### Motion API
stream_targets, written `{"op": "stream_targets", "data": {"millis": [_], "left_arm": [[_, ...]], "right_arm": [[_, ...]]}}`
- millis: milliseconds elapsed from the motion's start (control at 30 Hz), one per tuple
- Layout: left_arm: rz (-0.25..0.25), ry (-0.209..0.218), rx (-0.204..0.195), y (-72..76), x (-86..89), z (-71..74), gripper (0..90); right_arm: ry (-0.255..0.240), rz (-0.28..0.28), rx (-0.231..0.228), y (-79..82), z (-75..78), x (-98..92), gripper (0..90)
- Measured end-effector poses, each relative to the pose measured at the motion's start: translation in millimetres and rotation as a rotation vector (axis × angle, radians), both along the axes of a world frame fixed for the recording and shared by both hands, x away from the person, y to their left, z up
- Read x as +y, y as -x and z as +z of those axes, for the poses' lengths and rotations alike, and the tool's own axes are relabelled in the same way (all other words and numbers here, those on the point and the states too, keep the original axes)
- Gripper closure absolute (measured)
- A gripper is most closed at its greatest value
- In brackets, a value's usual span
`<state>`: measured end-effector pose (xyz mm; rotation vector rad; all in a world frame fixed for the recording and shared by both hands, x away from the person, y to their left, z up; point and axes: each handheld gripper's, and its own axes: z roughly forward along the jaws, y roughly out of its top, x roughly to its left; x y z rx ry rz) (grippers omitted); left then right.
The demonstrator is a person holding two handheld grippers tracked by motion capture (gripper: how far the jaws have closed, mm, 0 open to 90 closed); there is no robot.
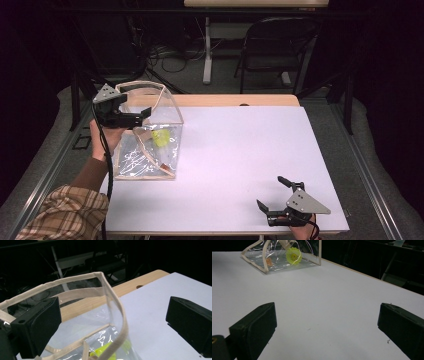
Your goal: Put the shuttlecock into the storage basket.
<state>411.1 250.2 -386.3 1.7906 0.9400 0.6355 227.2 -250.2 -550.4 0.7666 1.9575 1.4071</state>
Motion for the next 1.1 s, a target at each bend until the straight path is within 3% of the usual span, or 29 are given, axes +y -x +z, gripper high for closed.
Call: {"op": "stream_targets", "data": {"millis": [500, 1100], "left_arm": [[-0.048, 0.002, -0.033, 34.3, -3.7, -4.5, 0.3], [-0.106, 0.009, -0.031, 70.4, -8.3, -40.3, 0.2]], "right_arm": [[0.002, 0.001, -0.001, 0.2, 0.2, 0.1, 1.9], [0.003, 0.002, -0.001, 0.1, -0.1, 0.6, 1.9]]}}
